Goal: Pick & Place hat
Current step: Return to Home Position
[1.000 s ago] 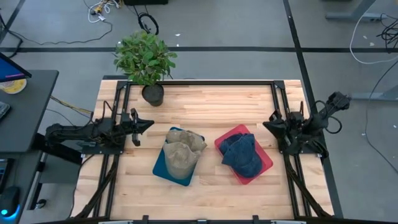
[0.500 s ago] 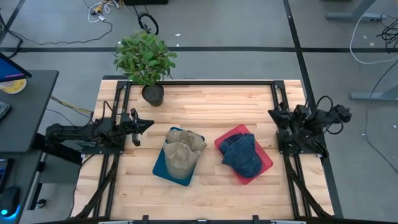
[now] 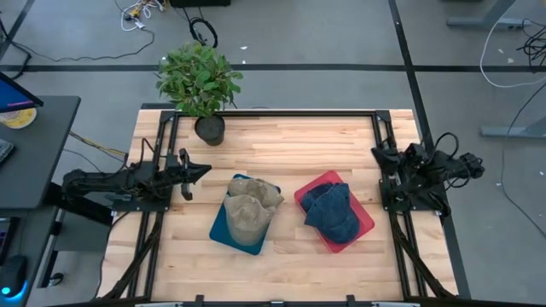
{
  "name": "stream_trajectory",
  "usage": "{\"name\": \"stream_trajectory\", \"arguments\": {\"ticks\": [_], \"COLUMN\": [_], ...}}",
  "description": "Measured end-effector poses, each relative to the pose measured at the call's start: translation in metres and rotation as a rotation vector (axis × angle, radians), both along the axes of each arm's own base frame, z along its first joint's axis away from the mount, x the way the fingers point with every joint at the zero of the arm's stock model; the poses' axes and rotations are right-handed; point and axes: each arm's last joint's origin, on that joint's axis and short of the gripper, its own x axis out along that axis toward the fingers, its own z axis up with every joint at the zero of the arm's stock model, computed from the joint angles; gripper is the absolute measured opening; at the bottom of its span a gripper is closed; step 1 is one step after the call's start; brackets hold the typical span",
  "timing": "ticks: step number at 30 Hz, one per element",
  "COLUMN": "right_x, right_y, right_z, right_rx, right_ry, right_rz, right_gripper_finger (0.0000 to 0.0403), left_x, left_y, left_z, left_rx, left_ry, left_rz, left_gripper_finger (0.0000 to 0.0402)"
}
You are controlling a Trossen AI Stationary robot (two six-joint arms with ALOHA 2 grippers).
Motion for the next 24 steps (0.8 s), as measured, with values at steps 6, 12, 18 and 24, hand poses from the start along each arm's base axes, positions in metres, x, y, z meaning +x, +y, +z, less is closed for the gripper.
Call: {"name": "stream_trajectory", "arguments": {"ticks": [6,12,18,24], "right_x": [0.012,0.004,0.003,0.009], "right_y": [-0.001,-0.008,-0.012,-0.013], "right_z": [-0.029,-0.016,-0.015,-0.022], "right_rx": [0.056,-0.016,-0.073,-0.115], "right_ry": [0.033,-0.101,-0.129,-0.046], "right_rz": [0.043,-0.048,-0.032,0.074], "right_gripper_finger": [0.0,0.0,0.0,0.0], "left_x": [0.0,0.0,0.0,0.0], "left_y": [0.0,0.0,0.0,0.0], "left_z": [0.0,0.0,0.0,0.0], "left_rx": [0.001,0.0,0.0,0.001], "left_ry": [-0.001,-0.002,-0.003,-0.003], "left_rz": [0.001,0.001,0.0,-0.001], "left_gripper_finger": [0.0003,0.0003,0.0003,0.0003]}}
